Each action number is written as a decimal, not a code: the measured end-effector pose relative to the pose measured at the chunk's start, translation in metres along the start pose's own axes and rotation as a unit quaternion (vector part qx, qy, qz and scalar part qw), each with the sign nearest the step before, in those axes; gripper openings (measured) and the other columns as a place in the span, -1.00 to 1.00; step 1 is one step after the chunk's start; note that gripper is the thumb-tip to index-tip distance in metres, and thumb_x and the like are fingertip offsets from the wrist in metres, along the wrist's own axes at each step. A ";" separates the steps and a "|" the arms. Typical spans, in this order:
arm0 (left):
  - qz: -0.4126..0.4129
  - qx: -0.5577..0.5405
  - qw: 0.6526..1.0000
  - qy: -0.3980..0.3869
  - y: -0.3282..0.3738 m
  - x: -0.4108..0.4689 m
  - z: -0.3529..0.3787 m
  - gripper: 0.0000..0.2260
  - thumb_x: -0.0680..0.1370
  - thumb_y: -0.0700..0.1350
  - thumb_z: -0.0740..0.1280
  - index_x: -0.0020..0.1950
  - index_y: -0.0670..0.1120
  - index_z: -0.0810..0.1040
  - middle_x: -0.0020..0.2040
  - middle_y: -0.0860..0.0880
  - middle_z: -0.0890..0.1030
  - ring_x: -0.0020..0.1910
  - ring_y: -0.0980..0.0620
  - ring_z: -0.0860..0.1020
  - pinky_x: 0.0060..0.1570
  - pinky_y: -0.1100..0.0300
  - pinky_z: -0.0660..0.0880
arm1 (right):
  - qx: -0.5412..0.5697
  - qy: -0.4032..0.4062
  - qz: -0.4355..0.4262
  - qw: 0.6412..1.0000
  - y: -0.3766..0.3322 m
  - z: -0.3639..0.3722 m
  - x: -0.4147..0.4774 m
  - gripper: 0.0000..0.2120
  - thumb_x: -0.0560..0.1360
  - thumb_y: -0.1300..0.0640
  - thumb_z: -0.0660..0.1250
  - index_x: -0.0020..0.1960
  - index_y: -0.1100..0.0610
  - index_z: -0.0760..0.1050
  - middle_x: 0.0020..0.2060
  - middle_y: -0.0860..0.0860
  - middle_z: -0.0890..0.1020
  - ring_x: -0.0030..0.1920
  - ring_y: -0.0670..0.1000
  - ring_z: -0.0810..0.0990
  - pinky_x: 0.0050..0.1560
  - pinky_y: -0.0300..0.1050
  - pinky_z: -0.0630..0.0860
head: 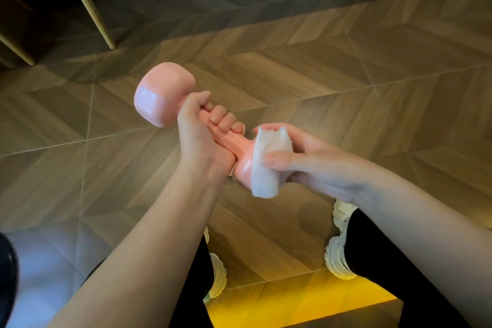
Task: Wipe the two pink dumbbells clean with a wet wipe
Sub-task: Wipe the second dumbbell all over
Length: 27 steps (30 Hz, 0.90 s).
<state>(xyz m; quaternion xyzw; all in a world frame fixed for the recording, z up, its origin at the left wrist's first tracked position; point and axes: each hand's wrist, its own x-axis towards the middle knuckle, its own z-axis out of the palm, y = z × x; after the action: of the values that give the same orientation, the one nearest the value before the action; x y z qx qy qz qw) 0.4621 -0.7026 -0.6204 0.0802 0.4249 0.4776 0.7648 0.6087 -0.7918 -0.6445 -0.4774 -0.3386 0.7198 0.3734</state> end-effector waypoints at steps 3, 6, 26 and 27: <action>-0.001 0.008 1.000 -0.001 -0.004 0.000 -0.001 -0.71 0.54 -0.14 0.20 -0.36 -0.02 0.22 -0.52 0.06 0.16 -0.57 0.07 0.14 -0.52 0.25 0.22 | -0.017 0.031 0.010 0.999 0.004 0.011 0.007 -0.58 0.40 -0.14 0.42 0.21 -0.05 0.49 -0.01 -0.06 0.69 0.02 -0.07 0.66 -0.03 -0.15 0.60; -0.001 -0.007 1.000 -0.018 -0.002 0.000 -0.001 -0.71 0.54 -0.13 0.20 -0.37 -0.02 0.24 -0.53 0.07 0.18 -0.59 0.08 0.16 -0.55 0.27 0.24 | 0.061 0.047 0.025 0.997 -0.002 0.004 0.008 -0.62 0.48 -0.15 0.36 0.21 0.03 0.55 0.09 0.10 0.64 0.09 0.07 0.58 0.17 0.10 0.53; 0.017 -0.009 1.000 0.007 0.000 0.001 0.000 -0.72 0.55 -0.13 0.22 -0.33 -0.01 0.25 -0.51 0.08 0.20 -0.57 0.10 0.19 -0.51 0.26 0.24 | 0.089 0.034 0.016 0.995 -0.001 0.011 0.004 -0.55 0.47 -0.14 0.30 0.27 0.07 0.50 0.10 0.12 0.61 0.13 0.10 0.51 0.19 0.12 0.41; 0.013 -0.021 1.000 0.004 0.001 0.002 -0.001 -0.72 0.54 -0.13 0.22 -0.35 -0.01 0.26 -0.51 0.08 0.21 -0.58 0.10 0.19 -0.53 0.28 0.25 | 0.104 0.006 0.013 0.994 -0.002 0.007 0.001 -0.60 0.50 -0.09 0.29 0.27 0.07 0.49 0.11 0.10 0.61 0.14 0.09 0.52 0.21 0.11 0.42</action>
<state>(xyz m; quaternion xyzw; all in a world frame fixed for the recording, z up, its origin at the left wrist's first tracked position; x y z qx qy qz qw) 0.4611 -0.7005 -0.6210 0.0680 0.4170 0.4969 0.7580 0.6025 -0.7907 -0.6410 -0.4442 -0.2532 0.7534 0.4135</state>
